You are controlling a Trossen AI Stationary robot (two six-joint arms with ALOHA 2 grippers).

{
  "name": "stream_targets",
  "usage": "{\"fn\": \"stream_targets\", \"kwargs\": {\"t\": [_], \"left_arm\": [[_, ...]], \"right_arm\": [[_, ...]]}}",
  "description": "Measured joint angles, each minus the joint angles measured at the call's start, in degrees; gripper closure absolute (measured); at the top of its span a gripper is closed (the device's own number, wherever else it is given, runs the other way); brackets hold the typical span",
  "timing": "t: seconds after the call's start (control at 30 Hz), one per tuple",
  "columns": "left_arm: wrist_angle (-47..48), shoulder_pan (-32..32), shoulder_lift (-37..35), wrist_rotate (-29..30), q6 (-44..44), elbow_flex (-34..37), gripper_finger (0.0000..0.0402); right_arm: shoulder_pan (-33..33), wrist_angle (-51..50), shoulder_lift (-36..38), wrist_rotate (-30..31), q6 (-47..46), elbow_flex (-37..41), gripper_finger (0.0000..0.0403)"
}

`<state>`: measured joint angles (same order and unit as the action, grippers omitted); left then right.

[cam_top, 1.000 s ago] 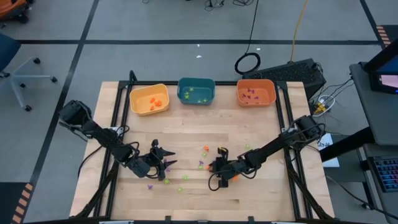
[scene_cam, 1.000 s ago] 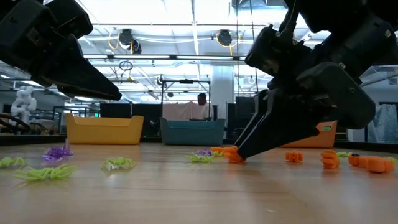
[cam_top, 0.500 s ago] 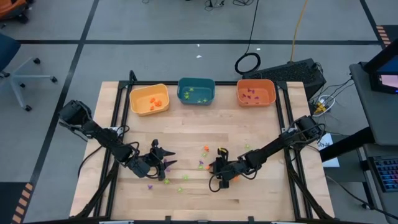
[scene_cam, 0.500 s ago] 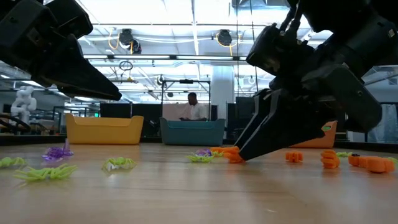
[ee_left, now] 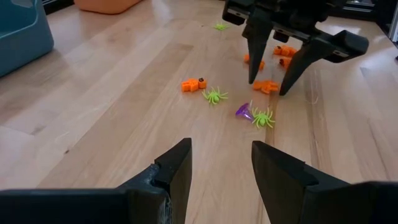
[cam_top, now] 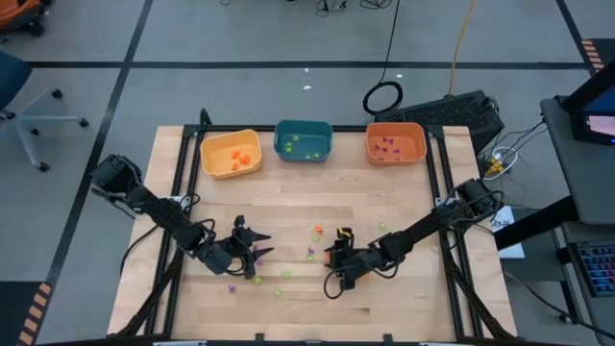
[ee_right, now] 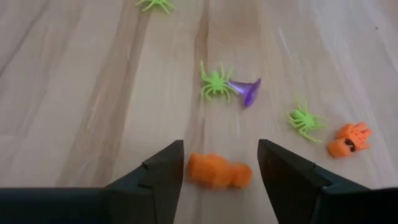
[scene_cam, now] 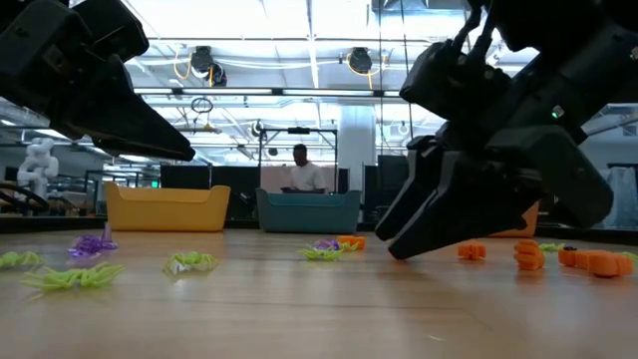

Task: Sort Halloween decoration
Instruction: Put the orange skeleton toy into the yellow bin

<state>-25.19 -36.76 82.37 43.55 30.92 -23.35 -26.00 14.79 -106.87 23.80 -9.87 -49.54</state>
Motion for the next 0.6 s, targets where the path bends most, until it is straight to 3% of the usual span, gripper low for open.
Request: {"fn": "stream_targets", "kwargs": {"t": [0.6], "left_arm": [[0.0, 0.0, 0.0, 0.0, 0.0, 0.0, 0.0236]], "right_arm": [[0.1, -4.3, 0.3, -3.8, -4.6, -0.2, 0.0256]]}}
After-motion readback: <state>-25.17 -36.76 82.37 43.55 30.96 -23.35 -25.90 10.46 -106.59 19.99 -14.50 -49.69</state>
